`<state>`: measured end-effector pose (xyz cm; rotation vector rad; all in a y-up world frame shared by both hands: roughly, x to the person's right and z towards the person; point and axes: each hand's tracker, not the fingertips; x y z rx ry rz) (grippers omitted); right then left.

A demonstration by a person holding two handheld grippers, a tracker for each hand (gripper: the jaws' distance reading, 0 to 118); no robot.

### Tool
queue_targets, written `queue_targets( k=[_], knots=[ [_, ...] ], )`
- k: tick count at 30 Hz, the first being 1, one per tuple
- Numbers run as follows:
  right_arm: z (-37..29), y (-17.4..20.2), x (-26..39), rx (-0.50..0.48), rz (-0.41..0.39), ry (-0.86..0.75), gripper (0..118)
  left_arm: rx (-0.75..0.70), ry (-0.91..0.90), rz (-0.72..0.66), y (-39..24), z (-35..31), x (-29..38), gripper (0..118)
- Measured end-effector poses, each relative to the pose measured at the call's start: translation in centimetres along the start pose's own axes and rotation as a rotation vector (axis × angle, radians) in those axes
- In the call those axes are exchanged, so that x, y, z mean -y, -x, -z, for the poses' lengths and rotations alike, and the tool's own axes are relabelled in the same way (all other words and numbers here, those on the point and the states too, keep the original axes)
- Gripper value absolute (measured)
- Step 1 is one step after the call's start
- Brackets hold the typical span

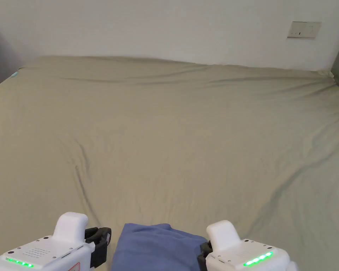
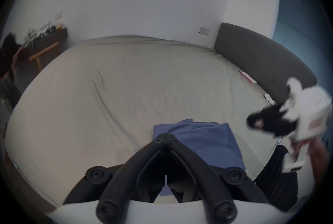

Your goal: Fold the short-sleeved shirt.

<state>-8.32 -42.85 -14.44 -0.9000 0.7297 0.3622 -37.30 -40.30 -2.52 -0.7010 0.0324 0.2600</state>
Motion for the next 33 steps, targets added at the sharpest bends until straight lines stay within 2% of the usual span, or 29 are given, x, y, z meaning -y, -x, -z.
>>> queue_targets(
  k=[2, 3, 4, 5, 6, 8, 9, 10, 11, 12, 13, 16, 20, 21, 22, 23, 24, 25, 27, 28, 30, 31, 33],
  knots=[
    [3.5, 0.0, 1.2, -0.077, 0.039, 0.103, 2, 0.005, 0.039, -0.036, 1.3, 0.8, 0.7, 0],
    [4.8, 0.1, 1.7, -0.071, 0.037, 0.149, 1, 0.025, 0.062, -0.059, 1.9, 1.2, 0.9, 0],
    [5.6, 0.7, 2.1, -0.044, -0.013, 0.187, 1, 0.046, 0.09, -0.089, 2.6, 1.8, 1.2, 0],
    [6.2, 1.3, 2.6, -0.02, -0.071, 0.183, 1, 0.068, 0.123, -0.126, 3.3, 2.4, 1.4, 5],
    [5.8, 1.6, 2.6, -0.003, -0.114, 0.119, 1, 0.092, 0.143, -0.169, 4.4, 3.2, 1.7, 17],
    [4.9, 2.0, 1.8, -0.008, -0.123, 0.148, 1, 0.151, 0.2, -0.244, 5.9, 4.6, 1.9, 43],
    [4.9, 1.9, 1.6, -0.014, -0.125, 0.161, 1, 0.191, 0.21, -0.271, 6.5, 5.2, 2.0, 51],
    [5.1, 1.7, 1.5, -0.023, -0.128, 0.168, 1, 0.253, 0.233, -0.307, 6.1, 5.7, 1.5, 51],
    [5.2, 1.5, 1.4, -0.034, -0.124, 0.174, 1, 0.32, 0.255, -0.355, 6.4, 6.6, 1.5, 88],
    [5.5, 0.8, 1.4, -0.049, -0.107, 0.179, 1, 0.374, 0.284, -0.39, 6.7, 7.6, 1.6, 112],
    [5.5, 0.4, 1.4, -0.068, -0.078, 0.182, 1, 0.42, 0.231, -0.45, 7.3, 8.5, 1.8, 117],
    [6.1, -0.8, 1.8, -0.102, -0.017, 0.176, 1, 0.48, 0.348, -0.591, 7.5, 11.1, 2.4, 116],
    [6.1, -1.4, 1.9, -0.136, 0.033, 0.168, 1, 0.741, 0.408, -0.752, 7.2, 14.4, 4.4, 115],
    [6.2, -1.5, 2.0, -0.142, 0.04, 0.167, 1, 0.766, 0.415, -0.772, 6.7, 14.9, 4.6, 113],
    [6.2, -1.6, 2.0, -0.145, 0.042, 0.168, 1, 0.731, 0.419, -0.763, 5.2, 14.1, 4.2, 106],
    [6.3, -1.6, 2.0, -0.148, 0.042, 0.167, 1, 0.697, 0.416, -0.75, 4.4, 14.3, 4.2, 71],
    [6.5, -1.9, 2.1, -0.151, 0.04, 0.165, 1, 0.596, 0.434, -0.709, 3.8, 14.6, 4.3, 28],
    [6.6, -2.1, 2.3, -0.154, 0.043, 0.164, 1, 0.459, 0.455, -0.642, 3.0, 15.1, 4.4, 27],
    [6.7, -2.1, 2.4, -0.153, 0.06, 0.162, 1, 0.536, 0.419, -0.661, 2.5, 15.3, 4.3, 27],
    [6.7, -2.5, 2.5, -0.155, 0.068, 0.158, 1, 0.455, 0.423, -0.562, 1.8, 14.8, 3.6, 27],
    [6.3, -2.4, 2.4, -0.141, 0.059, 0.155, 1, 0.397, 0.403, -0.401, 0.1, 13.8, 2.8, 27],
    [5.8, -2.4, 2.3, -0.127, 0.043, 0.146, 1, 0.364, 0.407, -0.354, -0.6, 13.4, 2.4, 27],
    [3.8, -1.5, 1.4, -0.079, 0.012, 0.089, 1, 0.339, 0.411, -0.343, -1.5, 12.6, 1.9, 27]
  ],
)
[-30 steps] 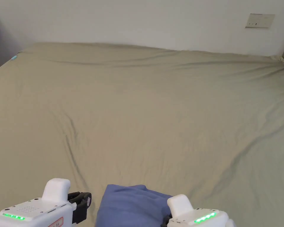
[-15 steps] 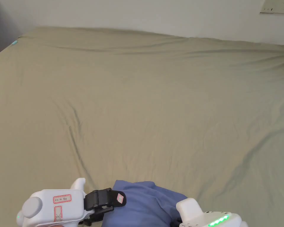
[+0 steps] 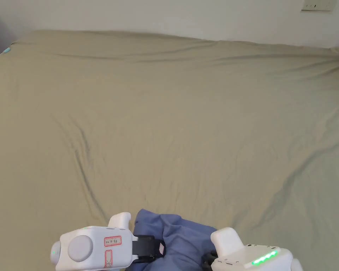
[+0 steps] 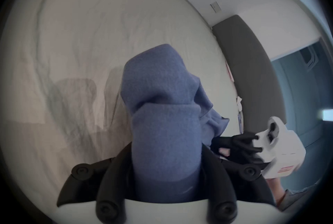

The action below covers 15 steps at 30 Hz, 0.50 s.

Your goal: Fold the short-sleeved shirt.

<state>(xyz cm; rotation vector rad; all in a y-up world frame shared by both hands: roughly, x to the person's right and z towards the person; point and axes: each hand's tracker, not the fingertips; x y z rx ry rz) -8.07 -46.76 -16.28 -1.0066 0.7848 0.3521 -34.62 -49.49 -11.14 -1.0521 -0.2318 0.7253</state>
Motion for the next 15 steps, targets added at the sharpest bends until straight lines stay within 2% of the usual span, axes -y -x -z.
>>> queue_targets(
  k=[3, 7, 10, 15],
  knots=[
    [-4.3, 0.0, -1.6, 0.063, 0.016, -0.136, 1, -0.025, -0.026, 0.004, -0.6, -1.8, 0.0, 27],
    [-10.6, -0.3, -3.9, 0.21, 0.033, -0.314, 1, -0.146, -0.085, 0.124, -1.4, -2.9, 0.3, 27],
    [-14.1, 0.7, -5.1, 0.33, -0.02, -0.416, 1, -0.253, -0.116, 0.25, -2.5, -3.8, 0.7, 27],
    [-17.3, 3.3, -6.0, 0.424, -0.11, -0.507, 1, -0.386, -0.197, 0.376, -3.4, -7.1, 1.5, 27]
  ],
)
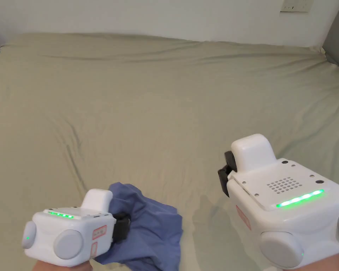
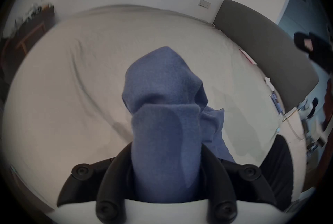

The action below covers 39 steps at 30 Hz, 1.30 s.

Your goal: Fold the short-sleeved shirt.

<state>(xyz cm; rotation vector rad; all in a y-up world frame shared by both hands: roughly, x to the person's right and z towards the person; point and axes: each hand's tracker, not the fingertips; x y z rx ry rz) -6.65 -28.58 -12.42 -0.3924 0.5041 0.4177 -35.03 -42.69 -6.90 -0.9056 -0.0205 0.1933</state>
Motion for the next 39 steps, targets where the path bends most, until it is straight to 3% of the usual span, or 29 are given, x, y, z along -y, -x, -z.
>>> queue_targets(
  k=[6, 11, 13, 16, 21, 32, 36, 39],
  knots=[
    [-1.7, 1.8, -0.9, 0.019, 0.015, -0.044, 1, -0.195, 0.068, 0.062, 4.5, -0.5, 2.1, 27],
    [-1.7, 2.6, -1.3, 0.03, 0.029, -0.07, 1, -0.227, 0.1, -0.033, 9.6, -0.7, 3.7, 27],
    [-1.5, 2.6, -1.4, 0.031, 0.034, -0.072, 1, -0.299, 0.107, 0.004, 10.8, -0.8, 4.0, 27],
    [-0.9, 3.1, -1.4, 0.031, 0.028, -0.068, 1, -0.447, 0.125, 0.052, 12.9, -1.0, 4.2, 27],
    [0.3, 3.9, -1.3, 0.017, -0.009, -0.041, 2, -0.503, 0.117, 0.034, 18.2, -2.2, 4.0, 27],
    [4.3, 5.7, -1.5, -0.018, -0.043, 0.037, 1, -0.851, 0.223, 0.077, 34.3, -5.5, 3.4, 27],
    [5.1, 6.1, -1.9, -0.015, -0.036, 0.054, 1, -0.911, 0.257, 0.074, 38.9, -5.7, 3.1, 27],
    [5.4, 6.3, -2.3, -0.014, -0.037, 0.056, 2, -0.88, 0.264, -0.025, 39.2, -5.8, 3.2, 27]
  ],
)
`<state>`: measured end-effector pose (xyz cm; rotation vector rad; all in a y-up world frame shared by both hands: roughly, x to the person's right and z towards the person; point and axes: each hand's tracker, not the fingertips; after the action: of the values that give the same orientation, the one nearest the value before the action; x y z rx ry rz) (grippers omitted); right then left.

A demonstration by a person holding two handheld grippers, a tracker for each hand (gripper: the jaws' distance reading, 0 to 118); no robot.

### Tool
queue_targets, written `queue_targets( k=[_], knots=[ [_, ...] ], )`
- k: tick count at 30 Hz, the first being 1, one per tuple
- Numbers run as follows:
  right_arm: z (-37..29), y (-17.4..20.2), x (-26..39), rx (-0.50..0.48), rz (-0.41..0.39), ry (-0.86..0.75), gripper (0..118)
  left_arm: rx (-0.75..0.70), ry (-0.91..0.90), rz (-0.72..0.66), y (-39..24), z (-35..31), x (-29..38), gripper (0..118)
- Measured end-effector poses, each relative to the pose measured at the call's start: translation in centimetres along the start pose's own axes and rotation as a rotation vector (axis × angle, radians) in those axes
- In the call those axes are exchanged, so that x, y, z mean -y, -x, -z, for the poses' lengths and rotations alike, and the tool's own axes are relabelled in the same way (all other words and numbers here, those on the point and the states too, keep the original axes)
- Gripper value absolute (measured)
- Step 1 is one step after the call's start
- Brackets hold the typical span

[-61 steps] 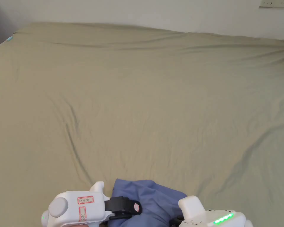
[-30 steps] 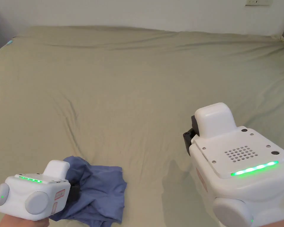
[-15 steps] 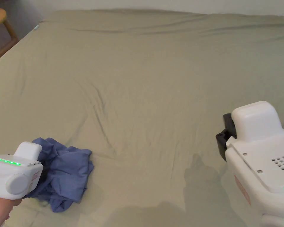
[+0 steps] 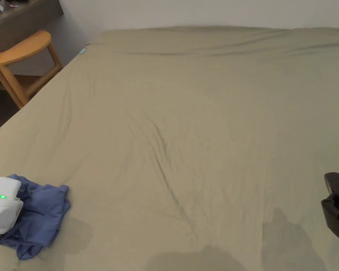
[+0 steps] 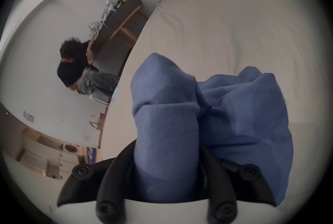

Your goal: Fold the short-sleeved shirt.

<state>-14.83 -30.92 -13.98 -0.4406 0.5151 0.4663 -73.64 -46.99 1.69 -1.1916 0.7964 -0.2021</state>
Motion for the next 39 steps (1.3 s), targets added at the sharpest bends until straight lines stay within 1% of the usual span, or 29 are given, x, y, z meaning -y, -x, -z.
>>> queue_targets(
  k=[1, 2, 3, 4, 5, 6, 8, 11, 12, 13, 15, 17, 20, 21, 22, 23, 24, 25, 26, 27, 28, 29, 30, 33, 35, 36, 39],
  knots=[
    [0.0, 0.3, -0.2, 0.0, -0.004, 0.004, 2, 0.055, 0.01, -0.042, 0.3, 0.3, 0.1, 27],
    [0.0, 0.4, -0.4, -0.005, -0.006, 0.009, 2, 0.052, -0.01, -0.062, 0.6, 0.3, 0.3, 37],
    [0.0, 0.3, -0.4, -0.012, -0.006, 0.011, 2, 0.058, -0.011, -0.075, 0.9, 0.2, 0.2, 58],
    [-0.1, 0.3, -0.4, -0.017, -0.007, 0.011, 1, 0.003, -0.018, -0.088, 1.1, -0.4, -0.1, 91],
    [-0.4, 0.4, -0.6, -0.018, -0.008, 0.009, 1, -0.06, -0.059, -0.089, 1.6, -1.4, -0.3, 111],
    [-0.6, 0.3, -0.7, -0.019, -0.01, 0.006, 2, -0.029, -0.117, -0.116, 2.3, -2.7, -0.6, 118],
    [-1.0, -0.2, -0.9, -0.023, -0.006, -0.004, 2, 0.017, -0.255, -0.222, 4.2, -6.7, -1.6, 116],
    [-2.3, -0.9, -1.5, -0.02, 0.019, -0.038, 2, 0.054, -0.421, -0.331, 5.5, -14.0, -3.5, 116],
    [-2.7, -1.2, -1.7, -0.016, 0.03, -0.056, 2, 0.047, -0.477, -0.364, 5.0, -16.6, -3.8, 116],
    [-3.4, -1.5, -2.0, -0.012, 0.043, -0.077, 2, 0.068, -0.543, -0.378, 4.4, -19.8, -4.0, 116],
    [-4.6, -2.1, -2.6, -0.007, 0.062, -0.109, 2, 0.155, -0.692, -0.379, 3.2, -25.1, -4.2, 116],
    [-6.2, -2.8, -3.3, -0.001, 0.065, -0.148, 2, 0.22, -0.844, -0.391, 1.2, -31.1, -3.9, 116],
    [-8.6, -3.8, -4.3, 0.025, 0.056, -0.214, 2, 0.238, -0.98, -0.416, -2.5, -38.2, -3.6, 115],
    [-9.3, -4.1, -4.6, 0.031, 0.057, -0.233, 2, 0.257, -1.011, -0.428, -3.6, -40.1, -3.4, 114],
    [-10.2, -4.4, -4.8, 0.038, 0.061, -0.249, 1, 0.23, -0.994, -0.431, -5.2, -42.2, -3.3, 111],
    [-11.0, -4.7, -5.0, 0.044, 0.062, -0.264, 1, 0.143, -1.022, -0.4, -7.1, -44.1, -3.0, 103],
    [-11.7, -4.9, -5.0, 0.051, 0.063, -0.275, 1, 0.094, -1.064, -0.355, -8.7, -45.7, -2.6, 90],
    [-12.3, -5.1, -5.0, 0.064, 0.062, -0.29, 2, 0.06, -1.103, -0.323, -10.4, -47.3, -2.1, 68],
    [-13.0, -5.2, -4.9, 0.088, 0.051, -0.309, 1, 0.053, -1.136, -0.312, -11.9, -48.6, -1.5, 52],
    [-13.6, -5.2, -4.7, 0.124, 0.028, -0.324, 2, 0.095, -1.164, -0.292, -13.3, -49.5, -1.2, 36],
    [-14.1, -5.2, -4.6, 0.147, 0.015, -0.335, 2, 0.151, -1.181, -0.281, -14.2, -50.2, -0.8, 16],
    [-14.6, -5.3, -4.2, 0.155, 0.015, -0.345, 1, 0.22, -1.197, -0.28, -15.2, -51.0, -0.3, 4],
    [-15.0, -5.4, -4.0, 0.151, 0.021, -0.349, 2, 0.263, -1.21, -0.288, -16.0, -51.5, 0.0, 0],
    [-15.7, -6.0, -2.9, 0.145, 0.06, -0.364, 2, 0.381, -1.236, -0.284, -18.6, -52.4, 1.3, 0],
    [-15.8, -6.5, -2.2, 0.129, 0.097, -0.359, 1, 0.456, -1.212, -0.282, -20.3, -52.6, 1.6, 0],
    [-15.8, -6.7, -1.9, 0.133, 0.107, -0.356, 1, 0.471, -1.196, -0.255, -20.9, -52.6, 1.6, 0],
    [-16.6, -6.5, -1.4, 0.149, 0.114, -0.359, 2, 0.462, -1.188, -0.24, -22.3, -52.5, 1.8, 0]
  ],
)
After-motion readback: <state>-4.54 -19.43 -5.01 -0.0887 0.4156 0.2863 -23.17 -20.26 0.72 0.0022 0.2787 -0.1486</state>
